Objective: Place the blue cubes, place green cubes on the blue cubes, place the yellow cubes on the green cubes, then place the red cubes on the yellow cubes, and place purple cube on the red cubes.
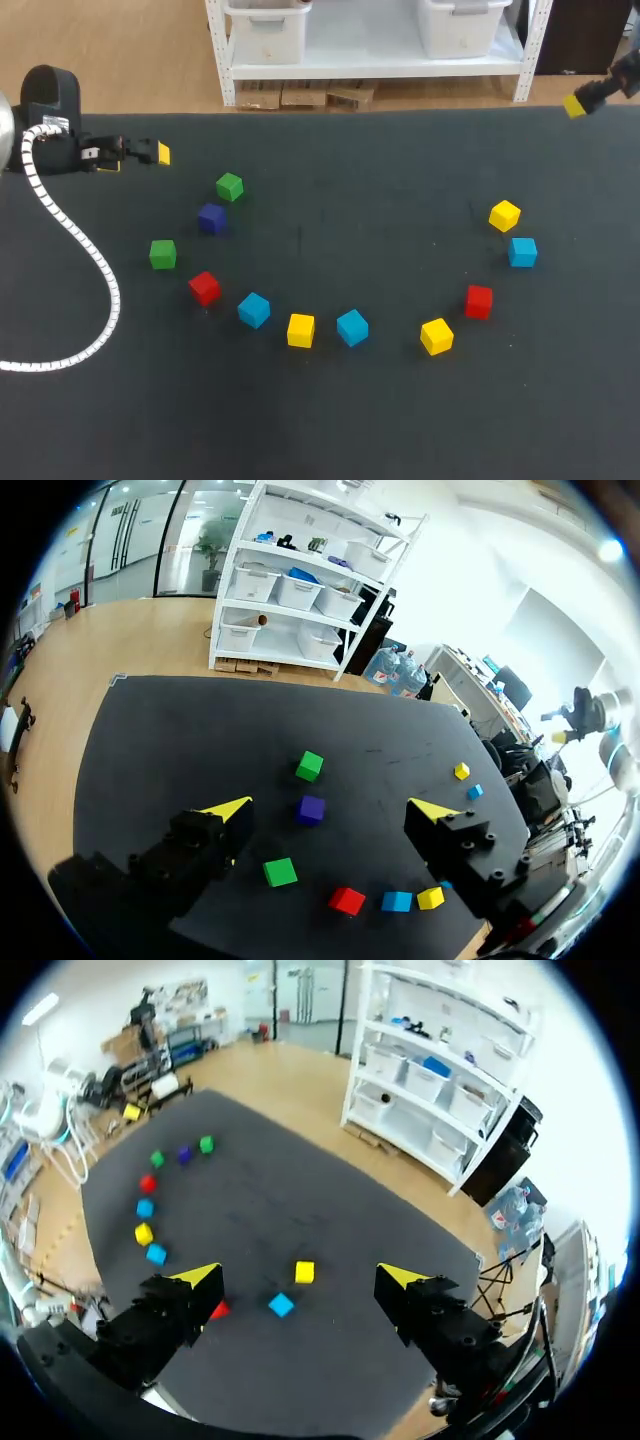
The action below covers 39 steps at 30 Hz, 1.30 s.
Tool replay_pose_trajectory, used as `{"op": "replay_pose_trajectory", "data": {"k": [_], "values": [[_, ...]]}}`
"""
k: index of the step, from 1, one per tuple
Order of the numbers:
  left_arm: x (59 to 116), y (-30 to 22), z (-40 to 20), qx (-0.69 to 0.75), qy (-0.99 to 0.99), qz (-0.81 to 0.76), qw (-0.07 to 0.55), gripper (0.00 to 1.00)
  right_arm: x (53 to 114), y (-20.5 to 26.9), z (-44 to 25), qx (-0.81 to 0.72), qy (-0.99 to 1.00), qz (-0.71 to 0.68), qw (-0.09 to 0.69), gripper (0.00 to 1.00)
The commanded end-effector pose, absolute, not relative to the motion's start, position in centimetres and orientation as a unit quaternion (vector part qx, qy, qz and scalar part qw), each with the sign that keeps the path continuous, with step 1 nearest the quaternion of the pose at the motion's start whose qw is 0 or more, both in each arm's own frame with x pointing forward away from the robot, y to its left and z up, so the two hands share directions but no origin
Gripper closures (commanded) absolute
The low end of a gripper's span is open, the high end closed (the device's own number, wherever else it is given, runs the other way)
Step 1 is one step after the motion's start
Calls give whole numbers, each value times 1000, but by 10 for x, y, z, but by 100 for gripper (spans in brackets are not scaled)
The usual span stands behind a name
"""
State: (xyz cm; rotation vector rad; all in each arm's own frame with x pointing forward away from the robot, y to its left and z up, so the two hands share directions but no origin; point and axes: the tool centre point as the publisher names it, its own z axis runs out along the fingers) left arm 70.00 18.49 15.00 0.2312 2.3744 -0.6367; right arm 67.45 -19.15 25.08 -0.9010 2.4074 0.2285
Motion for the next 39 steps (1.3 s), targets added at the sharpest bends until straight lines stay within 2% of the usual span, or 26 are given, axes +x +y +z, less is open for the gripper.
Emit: {"op": "replay_pose_trajectory", "data": {"k": [1, 19, 26, 39], "values": [[700, 185, 150, 88, 908, -243, 330, 0, 676, -186, 253, -357, 905, 78, 218, 0], [700, 185, 150, 88, 908, -243, 330, 0, 656, -173, 237, -455, 882, 36, 117, 0], [700, 185, 150, 88, 908, -243, 330, 0, 647, -179, 222, -452, 886, 57, 91, 0], [700, 185, 150, 88, 908, -243, 330, 0, 624, -158, 172, -422, 903, 65, 55, 0]]}}
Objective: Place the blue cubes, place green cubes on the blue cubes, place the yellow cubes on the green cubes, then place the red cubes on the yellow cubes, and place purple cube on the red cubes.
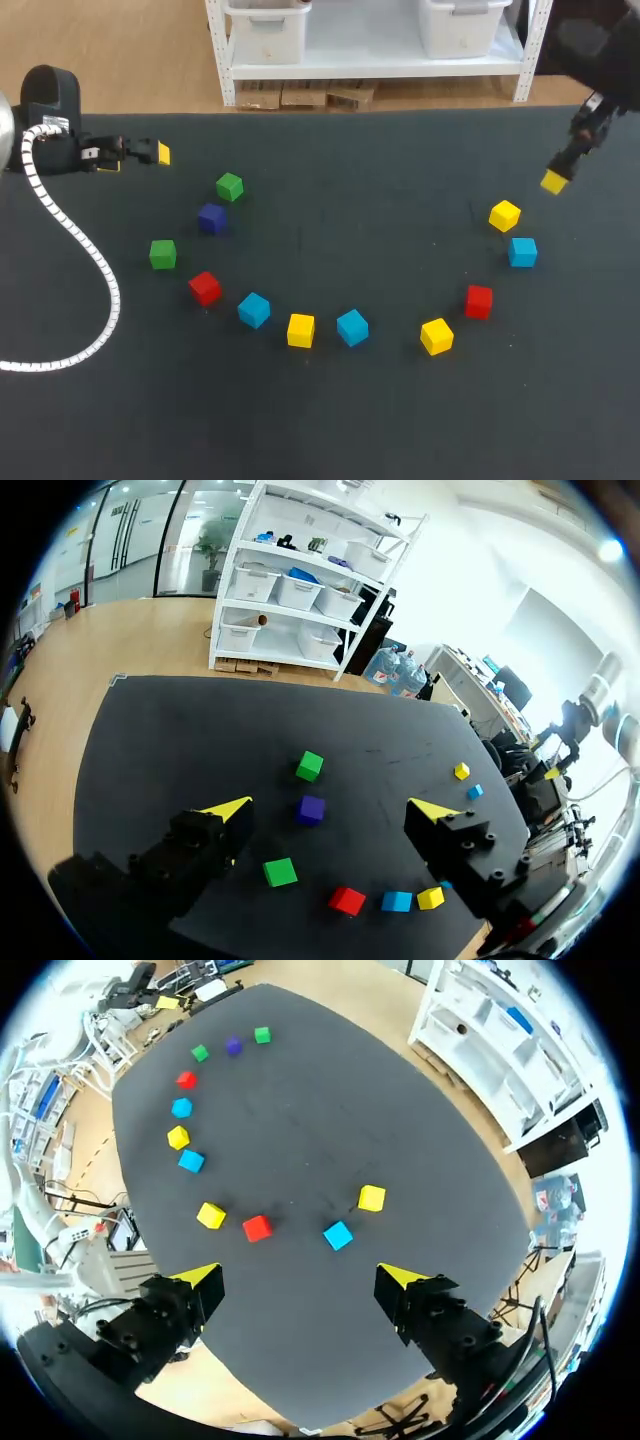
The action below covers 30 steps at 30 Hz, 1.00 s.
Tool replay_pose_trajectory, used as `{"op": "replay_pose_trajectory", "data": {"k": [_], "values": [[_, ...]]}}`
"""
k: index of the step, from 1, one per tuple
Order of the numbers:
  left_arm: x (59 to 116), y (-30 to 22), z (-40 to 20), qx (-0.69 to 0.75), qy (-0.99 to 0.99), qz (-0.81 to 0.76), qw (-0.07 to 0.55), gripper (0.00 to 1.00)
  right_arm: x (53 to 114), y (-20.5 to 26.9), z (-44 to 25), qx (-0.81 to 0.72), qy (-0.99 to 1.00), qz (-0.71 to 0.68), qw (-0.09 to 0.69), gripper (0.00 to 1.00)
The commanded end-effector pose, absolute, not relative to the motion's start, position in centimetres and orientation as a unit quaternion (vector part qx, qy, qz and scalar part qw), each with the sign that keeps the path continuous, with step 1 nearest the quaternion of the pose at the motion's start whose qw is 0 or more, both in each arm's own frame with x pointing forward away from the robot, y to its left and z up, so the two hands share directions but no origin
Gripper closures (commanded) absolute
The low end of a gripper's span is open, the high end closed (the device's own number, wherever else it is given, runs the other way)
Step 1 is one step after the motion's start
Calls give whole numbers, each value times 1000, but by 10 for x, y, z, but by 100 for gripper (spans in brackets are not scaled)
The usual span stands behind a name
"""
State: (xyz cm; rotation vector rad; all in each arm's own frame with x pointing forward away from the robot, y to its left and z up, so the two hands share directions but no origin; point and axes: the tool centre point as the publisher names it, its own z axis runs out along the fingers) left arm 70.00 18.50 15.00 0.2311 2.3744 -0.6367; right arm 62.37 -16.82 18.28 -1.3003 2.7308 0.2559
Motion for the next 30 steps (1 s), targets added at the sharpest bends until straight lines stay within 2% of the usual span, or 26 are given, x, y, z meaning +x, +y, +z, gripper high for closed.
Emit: {"op": "replay_pose_trajectory", "data": {"k": [1, 12, 19, 30], "values": [[700, 185, 150, 88, 908, -243, 330, 0, 624, -156, 170, -418, 905, 61, 56, 0], [700, 185, 150, 88, 908, -243, 330, 0, 624, -158, 149, -335, 941, 5, 42, 0], [700, 185, 150, 88, 908, -243, 330, 0, 631, -169, 136, -234, 966, 85, 61, 0], [700, 185, 150, 88, 908, -243, 330, 0, 642, -168, 114, -230, 971, 31, 56, 0]]}}
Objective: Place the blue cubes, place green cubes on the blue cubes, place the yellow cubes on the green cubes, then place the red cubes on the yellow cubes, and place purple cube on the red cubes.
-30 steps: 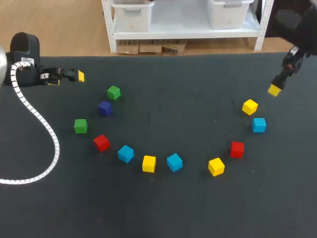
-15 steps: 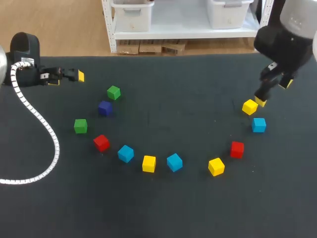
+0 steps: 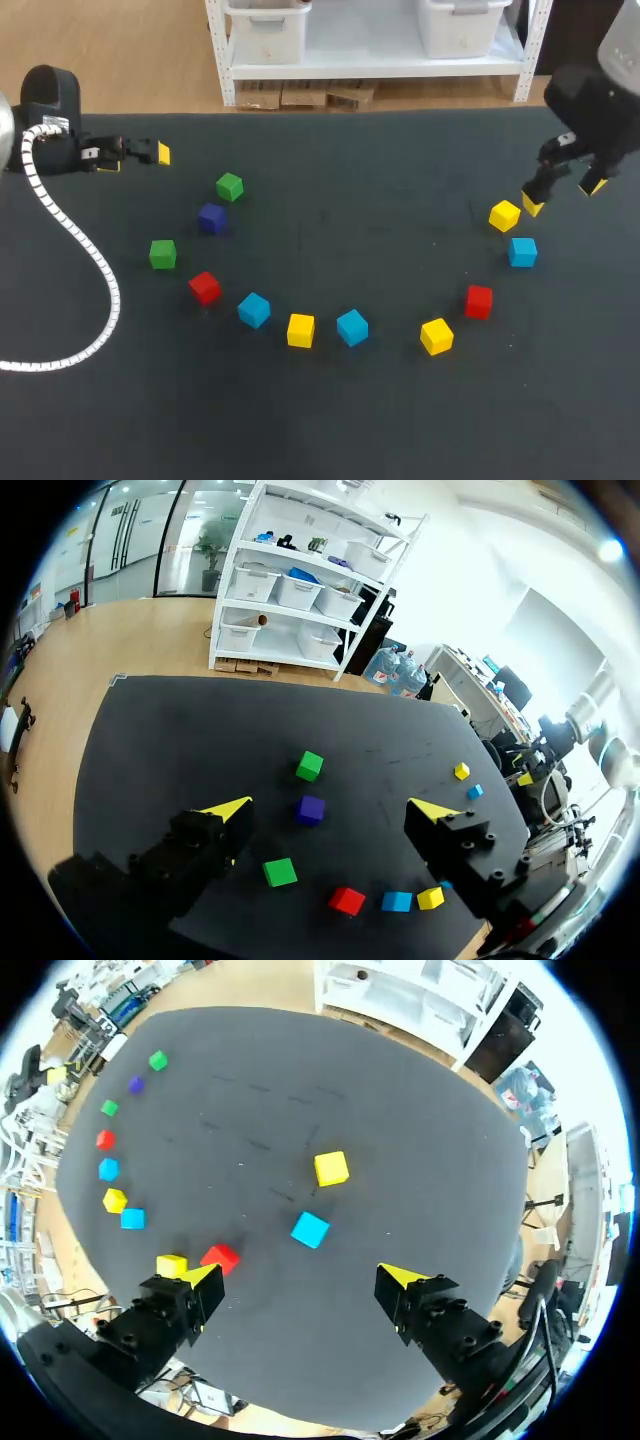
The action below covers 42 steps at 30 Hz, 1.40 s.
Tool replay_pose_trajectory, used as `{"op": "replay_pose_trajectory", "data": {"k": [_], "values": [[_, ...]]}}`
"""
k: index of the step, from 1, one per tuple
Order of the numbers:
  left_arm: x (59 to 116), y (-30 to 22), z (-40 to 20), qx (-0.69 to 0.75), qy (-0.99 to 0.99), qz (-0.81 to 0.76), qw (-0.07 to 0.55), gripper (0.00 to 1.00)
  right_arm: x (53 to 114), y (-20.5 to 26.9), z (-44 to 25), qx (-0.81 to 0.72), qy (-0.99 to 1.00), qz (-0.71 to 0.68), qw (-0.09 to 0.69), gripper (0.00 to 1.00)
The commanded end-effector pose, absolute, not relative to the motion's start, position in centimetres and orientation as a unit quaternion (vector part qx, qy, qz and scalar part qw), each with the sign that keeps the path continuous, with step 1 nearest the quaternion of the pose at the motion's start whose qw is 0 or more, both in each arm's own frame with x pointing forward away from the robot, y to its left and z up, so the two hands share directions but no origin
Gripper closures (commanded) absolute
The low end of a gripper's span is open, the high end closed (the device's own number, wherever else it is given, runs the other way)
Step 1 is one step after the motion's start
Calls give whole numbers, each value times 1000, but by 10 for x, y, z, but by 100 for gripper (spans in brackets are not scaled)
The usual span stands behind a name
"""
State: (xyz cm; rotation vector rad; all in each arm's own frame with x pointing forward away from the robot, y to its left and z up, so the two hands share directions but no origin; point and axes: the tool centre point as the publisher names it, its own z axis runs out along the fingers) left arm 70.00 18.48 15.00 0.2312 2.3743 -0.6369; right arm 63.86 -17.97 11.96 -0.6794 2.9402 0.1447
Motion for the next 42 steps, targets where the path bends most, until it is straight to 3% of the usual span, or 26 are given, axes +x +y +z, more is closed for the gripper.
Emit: {"op": "replay_pose_trajectory", "data": {"k": [1, 42], "values": [[700, 185, 150, 88, 908, -243, 330, 0, 643, -166, 113, -235, 970, 26, 54, 0], [700, 185, 150, 88, 908, -243, 330, 0, 662, -176, 50, -155, 987, 46, 4, 0]]}}
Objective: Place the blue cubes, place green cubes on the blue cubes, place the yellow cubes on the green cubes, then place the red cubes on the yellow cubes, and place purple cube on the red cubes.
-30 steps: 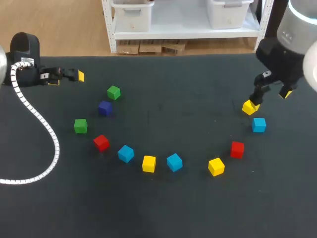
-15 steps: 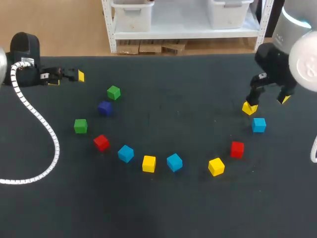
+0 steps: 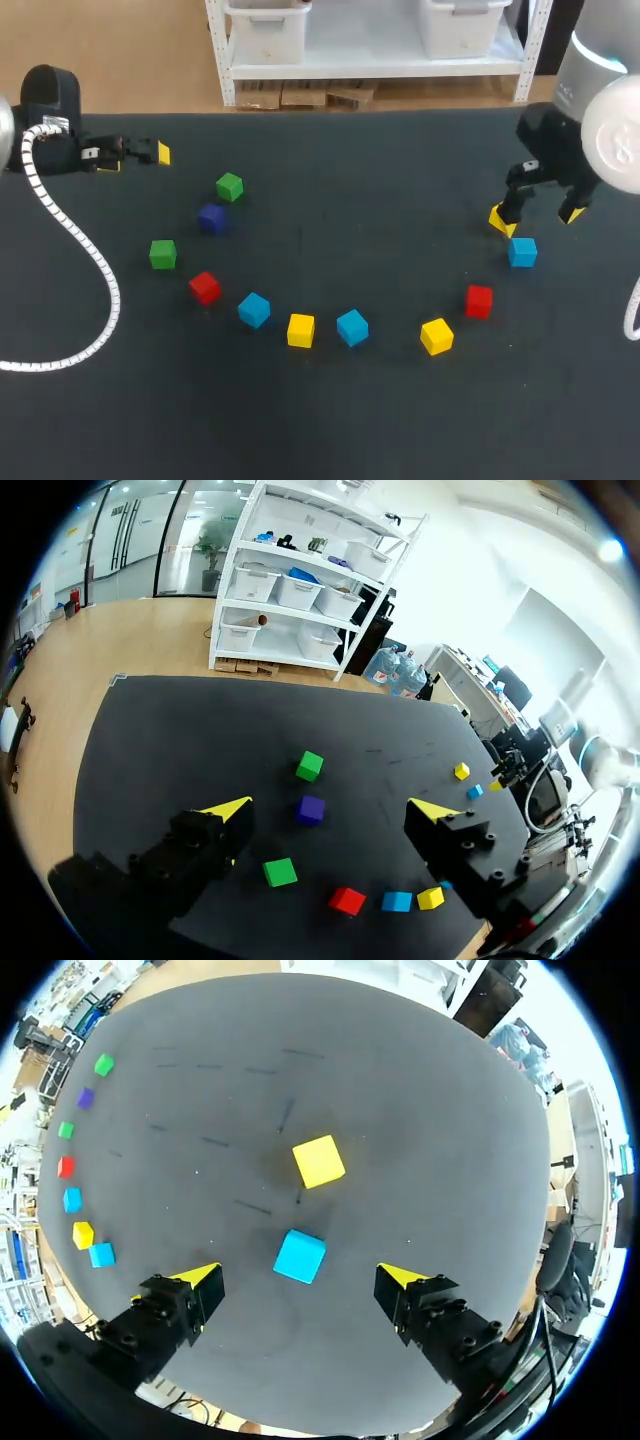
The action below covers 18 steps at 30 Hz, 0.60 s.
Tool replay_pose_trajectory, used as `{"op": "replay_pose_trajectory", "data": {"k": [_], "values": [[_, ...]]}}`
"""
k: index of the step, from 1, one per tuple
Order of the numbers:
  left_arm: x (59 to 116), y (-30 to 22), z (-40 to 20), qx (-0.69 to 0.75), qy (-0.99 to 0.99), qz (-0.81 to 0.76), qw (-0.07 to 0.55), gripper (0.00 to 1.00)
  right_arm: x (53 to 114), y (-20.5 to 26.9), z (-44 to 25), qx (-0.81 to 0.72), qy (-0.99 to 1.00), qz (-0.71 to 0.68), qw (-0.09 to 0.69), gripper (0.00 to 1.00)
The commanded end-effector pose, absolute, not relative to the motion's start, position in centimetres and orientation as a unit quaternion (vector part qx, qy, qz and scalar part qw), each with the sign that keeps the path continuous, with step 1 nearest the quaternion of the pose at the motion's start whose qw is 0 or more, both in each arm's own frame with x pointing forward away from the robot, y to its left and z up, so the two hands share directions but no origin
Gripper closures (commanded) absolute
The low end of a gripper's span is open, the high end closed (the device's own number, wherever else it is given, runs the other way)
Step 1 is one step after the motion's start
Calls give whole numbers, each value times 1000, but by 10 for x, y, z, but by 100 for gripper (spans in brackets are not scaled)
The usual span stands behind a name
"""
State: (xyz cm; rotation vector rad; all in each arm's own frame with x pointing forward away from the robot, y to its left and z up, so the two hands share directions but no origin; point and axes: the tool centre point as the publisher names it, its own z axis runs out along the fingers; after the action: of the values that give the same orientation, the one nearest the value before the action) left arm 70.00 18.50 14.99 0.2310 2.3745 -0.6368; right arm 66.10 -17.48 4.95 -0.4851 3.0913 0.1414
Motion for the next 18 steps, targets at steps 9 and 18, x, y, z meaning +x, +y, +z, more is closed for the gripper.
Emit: {"op": "replay_pose_trajectory", "data": {"k": [9, 18], "values": [[700, 185, 150, 88, 908, -243, 330, 0, 662, -176, 50, -155, 987, 46, 4, 0], [700, 185, 150, 88, 908, -243, 330, 0, 663, -172, 44, -156, 987, 42, -3, 0]]}}
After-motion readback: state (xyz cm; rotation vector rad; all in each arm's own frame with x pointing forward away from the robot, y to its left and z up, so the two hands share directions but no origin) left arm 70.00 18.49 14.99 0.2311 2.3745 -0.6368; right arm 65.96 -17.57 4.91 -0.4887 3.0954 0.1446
